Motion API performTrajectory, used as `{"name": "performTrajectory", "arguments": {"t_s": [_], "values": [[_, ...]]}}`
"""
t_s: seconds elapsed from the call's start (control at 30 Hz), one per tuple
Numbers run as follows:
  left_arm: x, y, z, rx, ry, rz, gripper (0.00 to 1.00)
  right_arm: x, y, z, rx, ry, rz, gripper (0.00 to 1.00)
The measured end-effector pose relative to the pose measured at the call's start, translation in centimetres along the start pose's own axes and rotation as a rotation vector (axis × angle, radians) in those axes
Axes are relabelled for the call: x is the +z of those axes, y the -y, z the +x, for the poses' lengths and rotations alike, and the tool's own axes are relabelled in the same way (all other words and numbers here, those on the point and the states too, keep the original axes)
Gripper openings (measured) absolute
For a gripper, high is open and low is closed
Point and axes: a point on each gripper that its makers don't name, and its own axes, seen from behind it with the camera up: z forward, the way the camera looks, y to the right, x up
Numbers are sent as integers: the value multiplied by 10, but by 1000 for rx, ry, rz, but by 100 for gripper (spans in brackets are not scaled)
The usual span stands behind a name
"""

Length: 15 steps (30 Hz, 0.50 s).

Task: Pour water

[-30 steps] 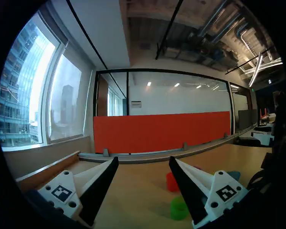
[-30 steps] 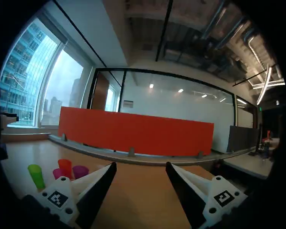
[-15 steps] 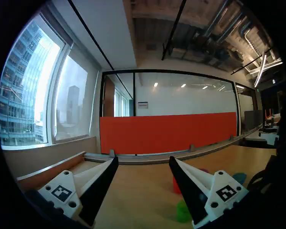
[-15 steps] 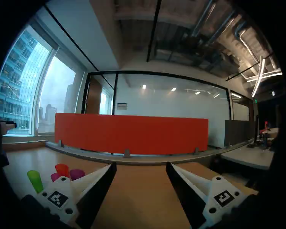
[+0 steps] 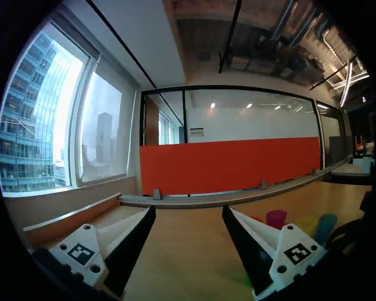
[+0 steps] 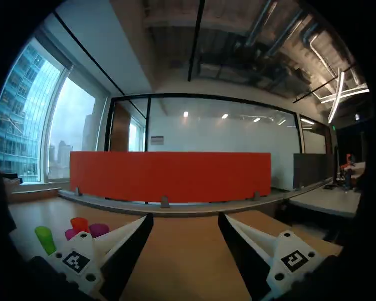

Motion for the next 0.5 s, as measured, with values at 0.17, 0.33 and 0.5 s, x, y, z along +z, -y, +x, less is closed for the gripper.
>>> {"name": "performTrajectory", "arguments": {"t_s": [0.17, 0.33, 0.5], "values": [[2, -3, -12, -13, 1, -5, 99, 1, -6, -4, 29, 7, -15, 100], [3, -3, -28, -23, 13, -1, 99, 1, -7, -7, 37, 13, -15, 100], [4, -7, -43, -38, 25, -4, 99, 3, -4, -8, 38, 13, -10, 100]]}}
